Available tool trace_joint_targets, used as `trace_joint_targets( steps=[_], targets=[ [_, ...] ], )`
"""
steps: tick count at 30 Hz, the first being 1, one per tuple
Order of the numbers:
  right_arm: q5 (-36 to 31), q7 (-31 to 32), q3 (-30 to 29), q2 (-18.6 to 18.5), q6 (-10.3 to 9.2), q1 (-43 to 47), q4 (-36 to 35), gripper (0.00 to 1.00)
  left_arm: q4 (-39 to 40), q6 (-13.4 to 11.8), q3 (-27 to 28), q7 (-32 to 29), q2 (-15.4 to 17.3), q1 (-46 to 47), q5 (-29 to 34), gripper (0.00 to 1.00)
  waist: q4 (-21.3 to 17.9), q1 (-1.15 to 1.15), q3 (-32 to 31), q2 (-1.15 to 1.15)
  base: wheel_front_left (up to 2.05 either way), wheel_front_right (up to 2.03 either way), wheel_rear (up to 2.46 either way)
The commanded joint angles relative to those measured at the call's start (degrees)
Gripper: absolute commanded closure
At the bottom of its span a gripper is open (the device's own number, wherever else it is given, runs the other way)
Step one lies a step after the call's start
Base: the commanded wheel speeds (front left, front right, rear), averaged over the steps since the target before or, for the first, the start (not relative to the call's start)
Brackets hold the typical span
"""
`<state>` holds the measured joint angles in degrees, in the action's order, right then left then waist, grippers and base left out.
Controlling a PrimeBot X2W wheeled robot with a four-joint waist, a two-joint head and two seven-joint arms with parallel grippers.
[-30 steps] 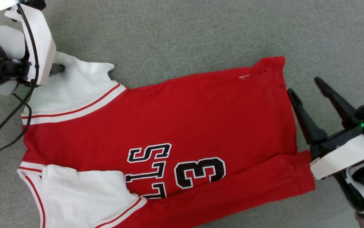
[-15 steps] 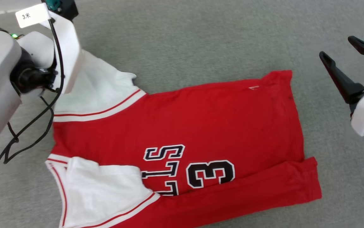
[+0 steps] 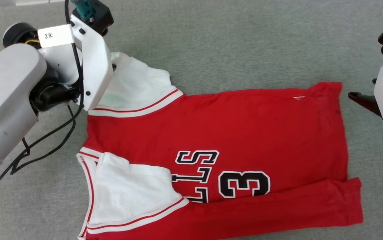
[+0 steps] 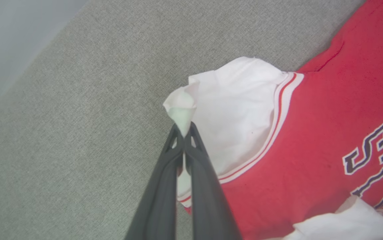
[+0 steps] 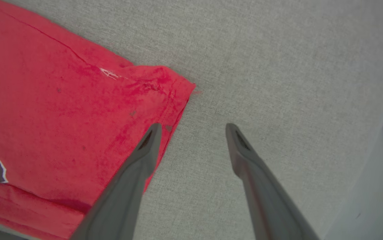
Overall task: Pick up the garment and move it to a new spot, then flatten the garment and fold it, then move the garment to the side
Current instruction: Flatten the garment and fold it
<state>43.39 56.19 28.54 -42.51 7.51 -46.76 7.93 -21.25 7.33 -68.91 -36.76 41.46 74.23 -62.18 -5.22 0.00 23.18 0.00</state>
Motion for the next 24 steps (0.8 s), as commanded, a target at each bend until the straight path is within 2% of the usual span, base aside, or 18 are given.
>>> trace_joint_targets(
  steps=[1,5,14,18,19,20,24],
  targets=[
    [0.48,1.60,0.57,0.84,-0.04,-1.59,2.03,0.00,0.73,0.10,-0.32,0.63,0.25,0.76,0.56,1.00,1.12,0.00,1.05,0.00,0.00,0.00,0.00],
    [0.21,2.81,2.07,2.30,-0.04,-3.06,6.73,0.00,2.20,0.10,-0.63,1.44,0.08,1.98,1.03,1.00,2.55,0.00,2.51,0.00,0.00,0.00,0.00],
    [0.69,-0.75,9.02,5.25,-0.02,-0.20,12.45,0.00,4.16,0.10,-1.22,3.19,0.26,3.48,1.98,1.00,3.89,0.00,5.16,0.00,0.00,0.00,0.00],
    [1.93,-3.34,11.62,5.10,-0.02,0.65,14.45,0.00,4.45,0.10,-1.66,3.72,0.62,3.20,1.96,1.00,3.73,0.00,5.32,0.00,0.00,0.00,0.00],
    [2.04,-4.70,11.81,4.87,-0.02,0.26,14.63,0.55,4.52,0.10,-1.79,3.89,0.65,3.00,1.83,1.00,3.64,0.00,5.17,0.00,0.00,0.00,0.00],
    [2.39,-6.78,12.15,4.26,-0.03,-0.54,15.07,1.00,4.59,0.10,-1.95,4.39,0.90,2.46,1.62,1.00,3.43,0.00,4.46,0.00,0.00,0.00,0.00],
    [3.26,-12.60,11.70,3.18,-0.03,-1.74,15.50,1.00,4.92,0.10,-2.19,6.46,1.65,0.78,1.13,1.00,3.06,0.00,1.55,0.00,0.00,0.00,0.00]
  ],
)
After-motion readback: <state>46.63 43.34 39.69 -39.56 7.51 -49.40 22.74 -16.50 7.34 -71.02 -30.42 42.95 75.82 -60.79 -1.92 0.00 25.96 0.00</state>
